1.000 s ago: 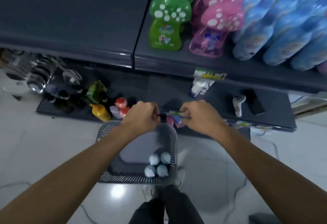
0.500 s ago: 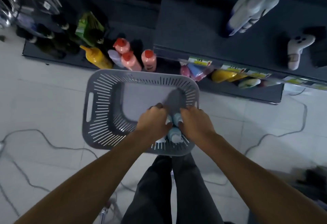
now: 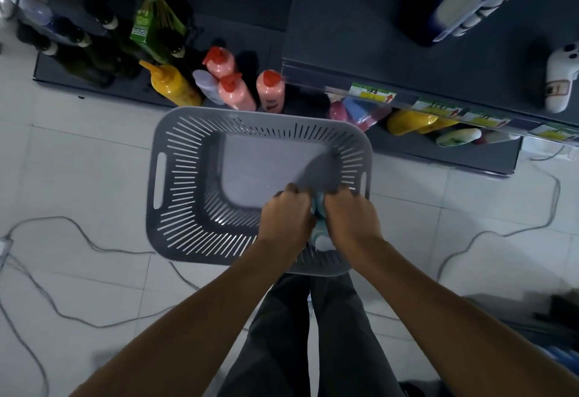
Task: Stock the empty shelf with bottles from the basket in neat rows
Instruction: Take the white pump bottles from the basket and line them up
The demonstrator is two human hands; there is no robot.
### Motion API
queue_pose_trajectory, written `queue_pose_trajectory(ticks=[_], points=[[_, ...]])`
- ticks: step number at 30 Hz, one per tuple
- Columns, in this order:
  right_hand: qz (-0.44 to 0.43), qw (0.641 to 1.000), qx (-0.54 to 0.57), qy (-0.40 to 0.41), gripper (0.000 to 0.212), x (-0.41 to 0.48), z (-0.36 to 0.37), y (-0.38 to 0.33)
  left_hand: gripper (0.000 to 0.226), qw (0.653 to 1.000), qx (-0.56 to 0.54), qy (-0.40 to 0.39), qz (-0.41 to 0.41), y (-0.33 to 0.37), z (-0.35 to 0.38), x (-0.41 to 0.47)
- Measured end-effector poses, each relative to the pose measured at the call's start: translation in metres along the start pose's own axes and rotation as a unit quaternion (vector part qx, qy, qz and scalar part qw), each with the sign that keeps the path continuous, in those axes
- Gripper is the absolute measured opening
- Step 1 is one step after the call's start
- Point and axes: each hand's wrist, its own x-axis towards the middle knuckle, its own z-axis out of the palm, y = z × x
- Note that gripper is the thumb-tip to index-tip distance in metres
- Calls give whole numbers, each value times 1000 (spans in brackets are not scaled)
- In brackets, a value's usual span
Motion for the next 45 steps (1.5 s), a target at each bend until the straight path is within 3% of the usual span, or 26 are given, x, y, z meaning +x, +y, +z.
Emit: queue_pose_trajectory(ticks=[5,13,23,28,33,45], points=[[15,1000,11,19,13,0,-7,0,16,1000,11,11,-6,1,-10,4],[36,995,54,72,19,-14,-50,7,28,999,37,17,11,11,-60,7],[39,981,128,139,31,-60,-158,29,26,993,64,79,59,42,-176,-9],[41,970,148,189,20,-95,-214,45,26,991,65,94,70,68,-243,-26],[10,957,163,238,21,-136,-267,67,23,980,74,141,121,96,-305,-48],[27,935,132,327,17,-244,-366,123,29,940,98,219,241,186,-406,-94]])
